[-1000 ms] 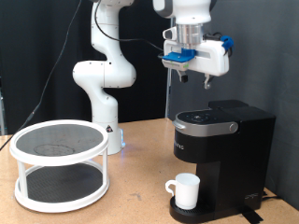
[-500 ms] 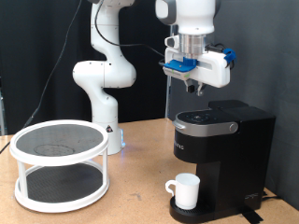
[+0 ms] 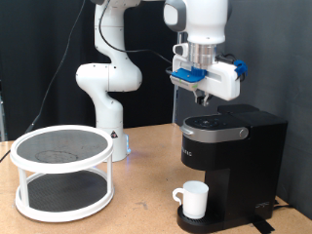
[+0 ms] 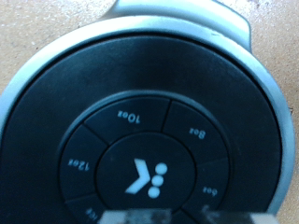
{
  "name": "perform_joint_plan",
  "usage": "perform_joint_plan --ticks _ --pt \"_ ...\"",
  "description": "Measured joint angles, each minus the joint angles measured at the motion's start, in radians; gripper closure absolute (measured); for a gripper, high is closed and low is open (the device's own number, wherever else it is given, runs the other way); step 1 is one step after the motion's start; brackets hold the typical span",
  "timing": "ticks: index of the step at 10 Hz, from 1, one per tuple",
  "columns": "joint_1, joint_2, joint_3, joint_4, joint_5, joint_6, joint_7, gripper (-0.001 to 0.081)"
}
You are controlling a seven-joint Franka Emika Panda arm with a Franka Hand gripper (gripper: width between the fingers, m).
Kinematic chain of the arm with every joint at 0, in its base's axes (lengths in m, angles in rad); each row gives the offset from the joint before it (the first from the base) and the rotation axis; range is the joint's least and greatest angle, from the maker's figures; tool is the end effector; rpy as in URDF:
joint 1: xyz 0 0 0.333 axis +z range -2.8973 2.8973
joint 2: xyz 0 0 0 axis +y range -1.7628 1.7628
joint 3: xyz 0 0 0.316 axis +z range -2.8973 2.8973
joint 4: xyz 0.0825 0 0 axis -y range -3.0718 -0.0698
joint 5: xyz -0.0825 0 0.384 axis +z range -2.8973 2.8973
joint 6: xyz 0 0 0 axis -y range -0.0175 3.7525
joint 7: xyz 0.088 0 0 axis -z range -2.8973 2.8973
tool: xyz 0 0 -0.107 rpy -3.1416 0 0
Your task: Make a cup of coffee with the keurig machine
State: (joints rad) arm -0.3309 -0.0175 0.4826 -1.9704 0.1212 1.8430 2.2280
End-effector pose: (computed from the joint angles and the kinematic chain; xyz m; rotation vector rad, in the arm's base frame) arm 0.5324 0.0922 0.4671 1.5063 -2.6752 -0.2161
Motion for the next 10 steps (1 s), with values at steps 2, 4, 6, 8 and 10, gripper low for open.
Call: perform_joint_plan --ticks 2,4,6,8,10 --pt "0.002 0.022 0.009 -0.006 -0.018 0.005 0.008 0.0806" --pt "0.005 0.039 0.020 -0.017 -0.033 0.016 0.021 0.0806" --pt "0.008 0.054 0.029 -0.034 -0.052 0.028 0.039 0.0806" --pt "0.009 0.055 0.032 -0.036 -0.069 0.033 0.053 0.0806" --pt "0.009 0.056 0.034 -0.036 -0.078 0.033 0.060 0.0806"
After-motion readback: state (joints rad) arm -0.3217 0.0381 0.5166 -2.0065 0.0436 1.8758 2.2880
